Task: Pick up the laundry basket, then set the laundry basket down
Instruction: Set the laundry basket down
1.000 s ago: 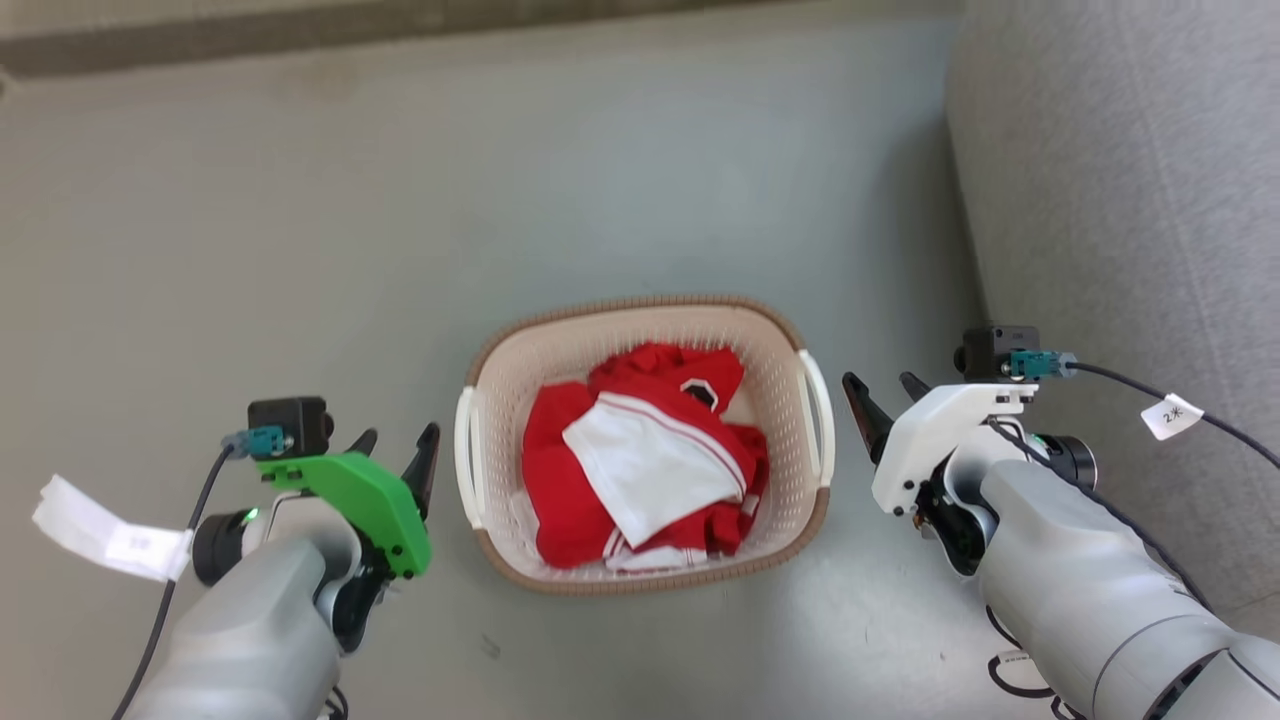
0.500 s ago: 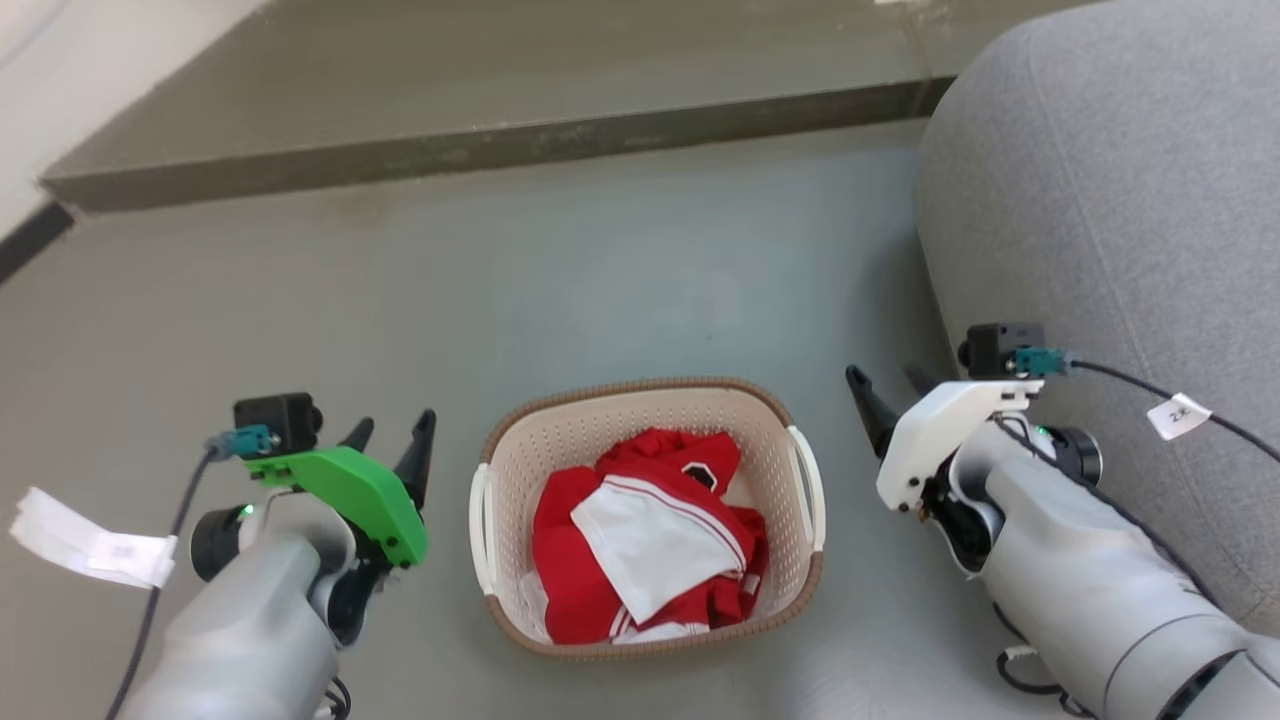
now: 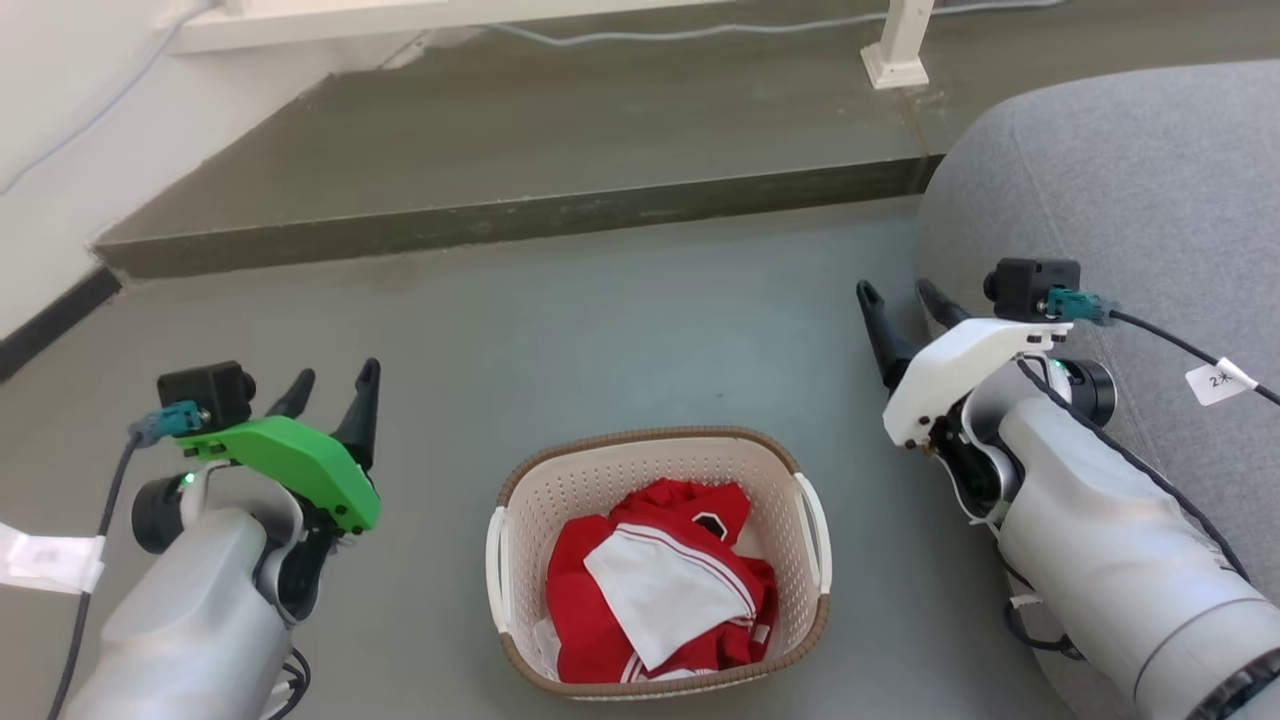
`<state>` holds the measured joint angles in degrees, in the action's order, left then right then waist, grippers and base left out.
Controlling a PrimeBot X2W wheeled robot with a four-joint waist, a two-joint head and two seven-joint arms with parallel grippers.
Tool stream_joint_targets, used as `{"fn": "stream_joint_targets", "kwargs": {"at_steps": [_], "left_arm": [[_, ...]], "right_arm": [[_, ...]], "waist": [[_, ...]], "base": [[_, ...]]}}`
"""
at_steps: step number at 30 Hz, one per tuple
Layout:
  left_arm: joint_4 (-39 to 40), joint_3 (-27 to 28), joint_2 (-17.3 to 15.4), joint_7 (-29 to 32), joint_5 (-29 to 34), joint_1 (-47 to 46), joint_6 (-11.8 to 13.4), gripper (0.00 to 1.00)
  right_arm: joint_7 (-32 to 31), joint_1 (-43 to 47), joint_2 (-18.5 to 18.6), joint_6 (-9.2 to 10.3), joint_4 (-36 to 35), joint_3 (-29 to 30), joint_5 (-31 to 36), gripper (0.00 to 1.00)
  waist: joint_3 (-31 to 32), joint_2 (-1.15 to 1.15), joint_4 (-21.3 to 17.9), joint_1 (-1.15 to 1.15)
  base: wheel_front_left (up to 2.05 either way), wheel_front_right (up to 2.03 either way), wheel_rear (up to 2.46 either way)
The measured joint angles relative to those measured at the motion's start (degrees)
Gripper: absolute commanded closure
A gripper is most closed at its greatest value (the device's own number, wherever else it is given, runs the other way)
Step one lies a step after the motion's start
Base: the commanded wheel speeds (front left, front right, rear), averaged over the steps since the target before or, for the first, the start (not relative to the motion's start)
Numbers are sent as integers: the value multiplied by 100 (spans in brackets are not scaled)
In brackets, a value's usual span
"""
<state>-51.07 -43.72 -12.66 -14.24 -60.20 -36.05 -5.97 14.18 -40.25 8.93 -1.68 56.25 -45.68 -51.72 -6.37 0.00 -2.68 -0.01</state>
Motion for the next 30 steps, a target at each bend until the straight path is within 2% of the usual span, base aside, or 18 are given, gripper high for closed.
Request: {"fn": "stream_joint_targets", "kwargs": {"at_steps": [12,13,15,22,30], "left_arm": [[1088,1062,-103,-1,771,787,321,0],[1277,1221,-99,-1,911,959,369,0],[1511,1424,-103,-1,1107,1112,448,0],[2369,2039,-156,-11,1728,1598,578,0],[3062,2601,107,-18,2020,2238,554,0]], "right_arm": [[18,763,200,353,-1457,821,838,0],[18,954,220,455,-1685,1045,956,0],[18,1156,230,536,-1895,1247,1033,0],[23,1706,215,592,-2595,1633,1471,0],[24,2196,207,646,-3166,1998,1875,0]], "waist": [[259,0,41,0],[296,0,45,0],[334,0,55,0],[364,0,53,0],[326,0,80,0]], "base": [[0,0,0],[0,0,0],[0,0,0],[0,0,0],[0,0,0]]}}
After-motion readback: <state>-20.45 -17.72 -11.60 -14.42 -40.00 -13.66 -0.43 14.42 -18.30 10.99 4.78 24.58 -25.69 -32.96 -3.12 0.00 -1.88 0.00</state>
